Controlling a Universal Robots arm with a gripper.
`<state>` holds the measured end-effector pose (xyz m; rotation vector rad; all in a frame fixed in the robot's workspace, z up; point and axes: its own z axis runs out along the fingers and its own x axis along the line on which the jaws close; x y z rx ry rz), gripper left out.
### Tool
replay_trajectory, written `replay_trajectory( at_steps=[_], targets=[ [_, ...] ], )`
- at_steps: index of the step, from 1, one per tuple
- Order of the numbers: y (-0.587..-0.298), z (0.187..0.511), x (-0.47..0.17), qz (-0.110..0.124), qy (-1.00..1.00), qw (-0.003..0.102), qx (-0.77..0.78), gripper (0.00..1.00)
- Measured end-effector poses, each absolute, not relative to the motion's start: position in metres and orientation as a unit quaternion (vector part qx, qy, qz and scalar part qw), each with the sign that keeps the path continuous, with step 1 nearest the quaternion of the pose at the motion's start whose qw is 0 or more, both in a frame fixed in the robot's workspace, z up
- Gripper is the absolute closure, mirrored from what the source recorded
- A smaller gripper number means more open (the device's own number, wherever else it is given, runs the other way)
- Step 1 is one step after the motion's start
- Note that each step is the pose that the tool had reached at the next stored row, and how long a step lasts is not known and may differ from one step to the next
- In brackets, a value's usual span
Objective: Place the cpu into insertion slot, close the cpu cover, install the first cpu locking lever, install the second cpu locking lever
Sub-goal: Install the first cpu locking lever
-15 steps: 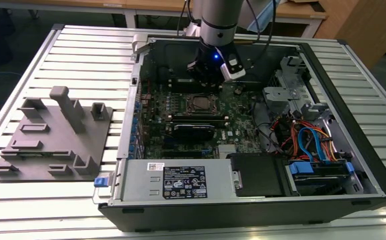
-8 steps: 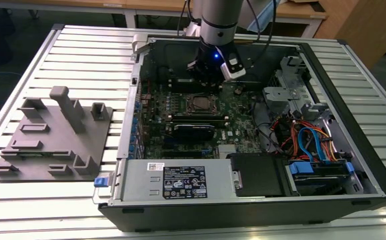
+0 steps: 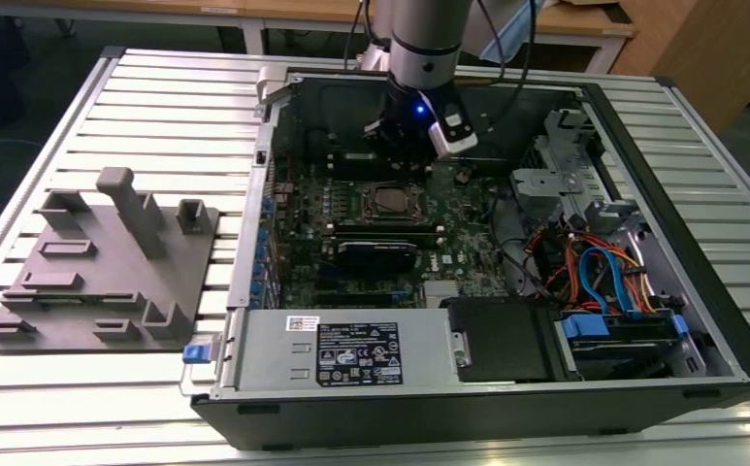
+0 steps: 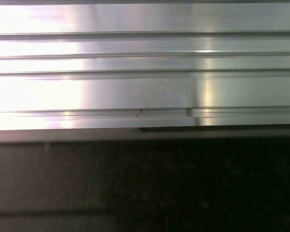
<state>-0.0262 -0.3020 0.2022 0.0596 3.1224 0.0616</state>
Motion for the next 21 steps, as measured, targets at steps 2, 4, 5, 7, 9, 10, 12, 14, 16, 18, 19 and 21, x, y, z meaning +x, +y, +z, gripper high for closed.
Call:
replay_trajectory(
  at_steps=[2,4,5,7,9,10,12,14,16,18,19,21],
  targets=[
    [-0.302,0.2011,-0.0262,0.013,1.0,0.009,0.019,0.9],
    [-0.302,0.2003,-0.0261,0.01,1.0,0.009,0.019,0.9],
    [-0.302,0.2003,-0.0262,0.01,1.0,0.009,0.019,0.9],
    [-0.3019,0.1998,-0.0262,0.009,1.0,0.009,0.019,0.9],
    [-0.302,0.1995,-0.0262,0.009,1.0,0.009,0.019,0.9],
    [-0.302,0.1995,-0.0262,0.009,1.0,0.009,0.019,0.9],
    [-0.3019,0.1997,-0.0262,0.009,1.0,0.009,0.019,0.9],
    [-0.3019,0.2001,-0.0262,0.009,1.0,0.009,0.019,0.9],
    [-0.3019,0.2006,-0.0262,0.009,1.0,0.009,0.019,0.9],
    [-0.3019,0.2011,-0.0262,0.009,1.0,0.009,0.019,0.9],
    [-0.3019,0.2013,-0.0262,0.009,1.0,0.009,0.019,0.9],
    [-0.3019,0.2013,-0.0262,0.009,1.0,0.009,0.019,0.9]
  ],
)
